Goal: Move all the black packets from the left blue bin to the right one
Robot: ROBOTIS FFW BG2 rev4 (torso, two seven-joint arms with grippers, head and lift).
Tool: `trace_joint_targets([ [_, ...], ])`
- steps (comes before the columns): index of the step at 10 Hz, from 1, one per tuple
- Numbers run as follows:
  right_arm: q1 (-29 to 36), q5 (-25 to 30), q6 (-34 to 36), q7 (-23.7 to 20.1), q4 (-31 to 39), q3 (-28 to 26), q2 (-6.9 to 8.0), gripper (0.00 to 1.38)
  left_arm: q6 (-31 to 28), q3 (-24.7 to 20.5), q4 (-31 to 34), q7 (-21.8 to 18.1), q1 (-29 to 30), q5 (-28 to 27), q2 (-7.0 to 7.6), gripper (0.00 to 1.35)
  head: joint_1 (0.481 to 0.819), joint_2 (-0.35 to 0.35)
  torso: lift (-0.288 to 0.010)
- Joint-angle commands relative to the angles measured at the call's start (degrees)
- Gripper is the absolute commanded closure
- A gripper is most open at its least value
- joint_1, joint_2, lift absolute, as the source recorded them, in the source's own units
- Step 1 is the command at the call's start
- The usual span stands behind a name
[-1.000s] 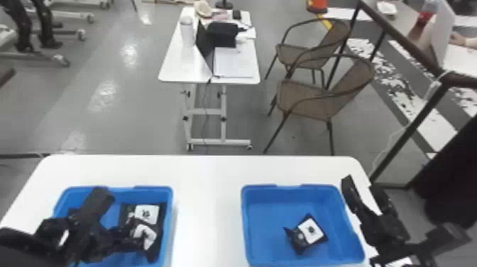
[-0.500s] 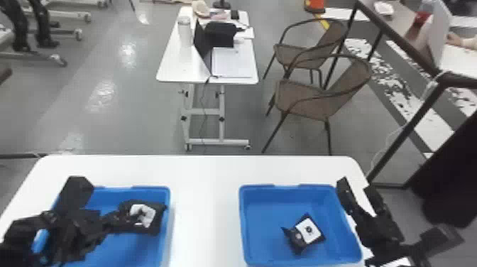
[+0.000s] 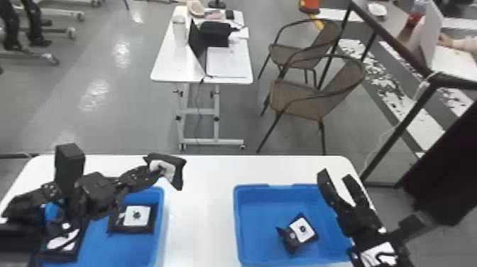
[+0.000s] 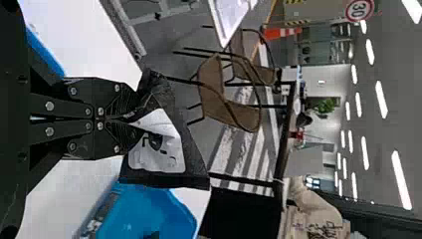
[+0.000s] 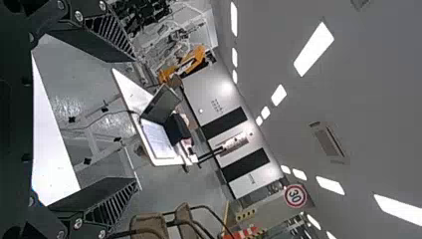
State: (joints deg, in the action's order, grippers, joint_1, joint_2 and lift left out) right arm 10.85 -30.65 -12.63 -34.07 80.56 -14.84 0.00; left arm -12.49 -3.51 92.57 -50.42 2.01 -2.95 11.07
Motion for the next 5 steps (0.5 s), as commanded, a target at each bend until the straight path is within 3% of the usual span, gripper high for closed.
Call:
trace_joint_targets([
  [1, -2.6, 0.6, 0.9, -1.2, -1.0, 1.4, 0.05, 0.16, 5.8, 5.0, -6.7, 1.7, -4.6, 5.6, 0.35, 1.19, 0.695, -0.139, 0.0],
  [3, -5.8, 0.8, 1.0, -3.6, -2.9, 3.7, 0.05, 0.16, 9.3, 12.5, -14.7, 3.7, -11.2, 8.6, 0.18, 1.19, 0.695, -0.152, 0.0],
  [5, -6.5, 0.3, 1.3, -3.8, -2.8, 7.6, 0.05, 0.16, 10.9, 17.2, -21.6, 3.9, -16.2, 9.1, -1.58, 1.19, 0.695, -0.165, 0.0],
])
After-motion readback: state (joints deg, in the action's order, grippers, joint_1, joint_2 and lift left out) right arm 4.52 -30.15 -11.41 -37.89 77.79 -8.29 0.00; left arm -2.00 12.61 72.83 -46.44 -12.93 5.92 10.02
